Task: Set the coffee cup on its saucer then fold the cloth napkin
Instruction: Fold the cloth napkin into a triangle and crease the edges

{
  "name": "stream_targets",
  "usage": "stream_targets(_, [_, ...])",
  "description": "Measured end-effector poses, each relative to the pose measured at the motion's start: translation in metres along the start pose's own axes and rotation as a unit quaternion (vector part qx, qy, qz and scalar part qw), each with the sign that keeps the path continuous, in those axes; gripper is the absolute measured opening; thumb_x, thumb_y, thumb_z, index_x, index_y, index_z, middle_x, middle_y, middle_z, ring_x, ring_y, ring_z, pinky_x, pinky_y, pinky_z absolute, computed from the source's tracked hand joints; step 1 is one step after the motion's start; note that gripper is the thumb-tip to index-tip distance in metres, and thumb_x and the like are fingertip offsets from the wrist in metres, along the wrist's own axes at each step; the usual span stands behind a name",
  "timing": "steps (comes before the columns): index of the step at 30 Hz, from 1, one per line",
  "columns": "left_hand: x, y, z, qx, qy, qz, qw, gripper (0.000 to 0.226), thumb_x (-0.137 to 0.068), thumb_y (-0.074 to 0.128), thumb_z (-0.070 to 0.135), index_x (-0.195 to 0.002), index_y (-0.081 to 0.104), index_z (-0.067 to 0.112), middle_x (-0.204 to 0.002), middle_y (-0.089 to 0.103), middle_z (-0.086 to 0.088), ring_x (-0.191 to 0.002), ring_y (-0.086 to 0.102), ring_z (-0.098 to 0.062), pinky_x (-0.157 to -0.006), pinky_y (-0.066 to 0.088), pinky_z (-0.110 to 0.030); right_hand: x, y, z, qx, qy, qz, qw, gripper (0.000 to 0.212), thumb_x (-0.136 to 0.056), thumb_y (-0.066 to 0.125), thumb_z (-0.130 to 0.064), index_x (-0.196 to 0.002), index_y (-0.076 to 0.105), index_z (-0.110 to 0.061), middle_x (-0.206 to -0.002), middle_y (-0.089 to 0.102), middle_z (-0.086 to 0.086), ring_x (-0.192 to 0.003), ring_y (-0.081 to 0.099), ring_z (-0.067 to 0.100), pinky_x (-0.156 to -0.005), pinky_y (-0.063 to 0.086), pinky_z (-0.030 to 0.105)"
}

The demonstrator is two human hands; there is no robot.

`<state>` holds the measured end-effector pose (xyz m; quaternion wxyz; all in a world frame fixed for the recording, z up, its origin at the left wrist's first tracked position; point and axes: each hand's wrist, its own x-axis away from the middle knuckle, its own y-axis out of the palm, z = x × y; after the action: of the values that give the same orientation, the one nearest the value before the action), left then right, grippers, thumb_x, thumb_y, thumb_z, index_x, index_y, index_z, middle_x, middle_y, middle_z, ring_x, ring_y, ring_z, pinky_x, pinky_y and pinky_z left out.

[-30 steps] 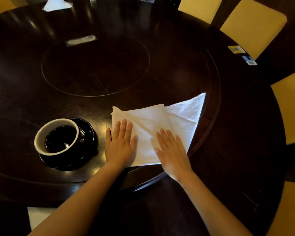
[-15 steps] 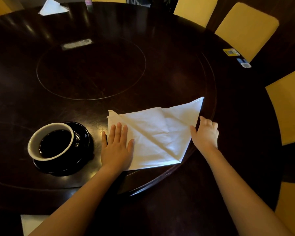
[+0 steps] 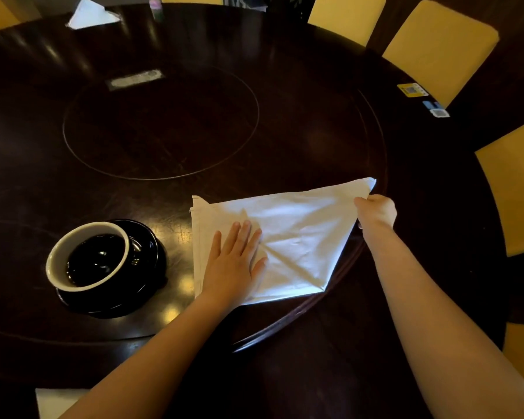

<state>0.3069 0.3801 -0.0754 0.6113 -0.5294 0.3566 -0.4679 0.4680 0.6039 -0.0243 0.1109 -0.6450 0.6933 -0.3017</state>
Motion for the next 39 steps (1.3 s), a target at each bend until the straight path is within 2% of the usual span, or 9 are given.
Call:
stream_targets(5, [-0.001, -0.004, 0.002, 0.021, -0.009, -0.008, 1.000, 0.071, -0.084, 0.002, 0.062, -0.148, 0.001, 0.032, -0.155, -0.012, 0.005, -0.140, -0.019, -0.017, -0.114, -0.010, -0.047, 0.002, -0.002, -0.005, -0.008, -0.079, 0.005, 0.997, 0.029, -0.080, 0.050, -0.012, -0.054, 0.037, -0.013, -0.051, 0.039, 0.004, -0.052, 0.041, 0.023, -0.057, 0.038, 0.035])
stream_targets(8, [-0.014, -0.029, 0.012, 0.208, -0.031, -0.008, 0.978, 0.069, -0.091, 0.023, 0.061, -0.148, 0.007, 0.027, -0.157, -0.001, 0.003, -0.145, -0.001, -0.018, -0.117, 0.001, -0.039, 0.029, 0.009, -0.026, -0.031, -0.215, -0.019, 0.976, 0.010, -0.084, 0.056, -0.017, -0.082, 0.058, -0.007, -0.056, 0.049, -0.001, -0.058, 0.052, 0.019, -0.062, 0.042, 0.030])
stream_targets(10, [-0.034, -0.056, 0.022, 0.435, -0.104, 0.002, 0.895, 0.063, -0.093, 0.041, 0.047, -0.147, 0.020, 0.023, -0.154, 0.025, 0.001, -0.140, 0.026, -0.018, -0.111, 0.025, -0.034, 0.055, 0.021, -0.040, -0.018, -0.288, -0.061, 0.955, 0.012, -0.084, 0.060, -0.018, -0.095, 0.062, -0.013, -0.062, 0.054, -0.007, -0.061, 0.054, 0.012, -0.060, 0.041, 0.021])
stream_targets(13, [-0.071, -0.078, 0.019, 0.704, -0.202, 0.020, 0.681, 0.061, -0.086, 0.057, 0.045, -0.138, 0.039, 0.017, -0.133, 0.054, -0.008, -0.115, 0.057, -0.023, -0.086, 0.053, -0.037, 0.084, 0.040, -0.047, 0.046, -0.371, -0.183, 0.909, 0.023, -0.084, 0.062, -0.017, -0.107, 0.062, -0.014, -0.079, 0.060, -0.003, -0.070, 0.057, 0.013, -0.070, 0.046, 0.027])
stream_targets(15, [-0.087, -0.080, 0.006, 0.725, -0.251, 0.020, 0.641, 0.058, -0.078, 0.065, 0.046, -0.124, 0.051, 0.014, -0.119, 0.062, -0.012, -0.103, 0.064, -0.025, -0.074, 0.058, -0.036, 0.094, 0.045, -0.039, 0.084, -0.374, -0.279, 0.880, 0.028, -0.085, 0.062, -0.021, -0.113, 0.061, -0.016, -0.093, 0.063, 0.001, -0.080, 0.060, 0.015, -0.077, 0.048, 0.030])
stream_targets(23, [-0.099, -0.062, -0.028, 0.598, -0.338, 0.105, 0.719, 0.037, -0.083, 0.059, 0.004, -0.119, 0.048, 0.010, -0.107, 0.055, -0.010, -0.100, 0.058, -0.028, -0.072, 0.055, -0.036, 0.109, -0.013, 0.050, 0.176, -0.331, -0.197, 0.906, 0.035, -0.084, 0.063, -0.028, -0.117, 0.053, -0.024, -0.105, 0.051, -0.014, -0.109, 0.041, 0.007, -0.092, 0.038, 0.026])
stream_targets(30, [-0.087, -0.064, -0.048, 0.329, -0.232, 0.138, 0.905, 0.038, -0.091, 0.041, 0.002, -0.127, 0.048, 0.013, -0.104, 0.058, -0.010, -0.074, 0.056, -0.018, -0.068, 0.048, -0.031, 0.127, -0.032, 0.094, 0.212, -0.328, -0.193, 0.900, 0.022, -0.085, 0.063, -0.027, -0.106, 0.056, -0.023, -0.098, 0.047, -0.017, -0.098, 0.042, 0.004, -0.081, 0.037, 0.022])
stream_targets(34, [-0.085, -0.063, -0.057, 0.197, -0.197, 0.121, 0.953, 0.036, -0.092, 0.046, 0.006, -0.126, 0.049, 0.016, -0.116, 0.063, -0.011, -0.105, 0.057, -0.029, -0.097, 0.035, -0.043, 0.130, -0.025, 0.093, 0.198, -0.337, -0.168, 0.905, 0.010, -0.088, 0.060, -0.022, -0.097, 0.060, -0.022, -0.090, 0.051, -0.013, -0.088, 0.046, 0.006, -0.077, 0.039, 0.024])
stream_targets(39, [-0.084, -0.068, -0.067, 0.099, -0.206, 0.048, 0.972, 0.027, -0.092, 0.049, 0.018, -0.119, 0.057, 0.017, -0.115, 0.063, -0.011, -0.111, 0.052, -0.030, -0.100, 0.029, -0.046, 0.131, -0.021, 0.088, 0.232, -0.347, -0.140, 0.898, 0.007, -0.087, 0.061, -0.020, -0.093, 0.062, -0.019, -0.088, 0.057, -0.007, -0.087, 0.049, 0.012, -0.074, 0.042, 0.025])
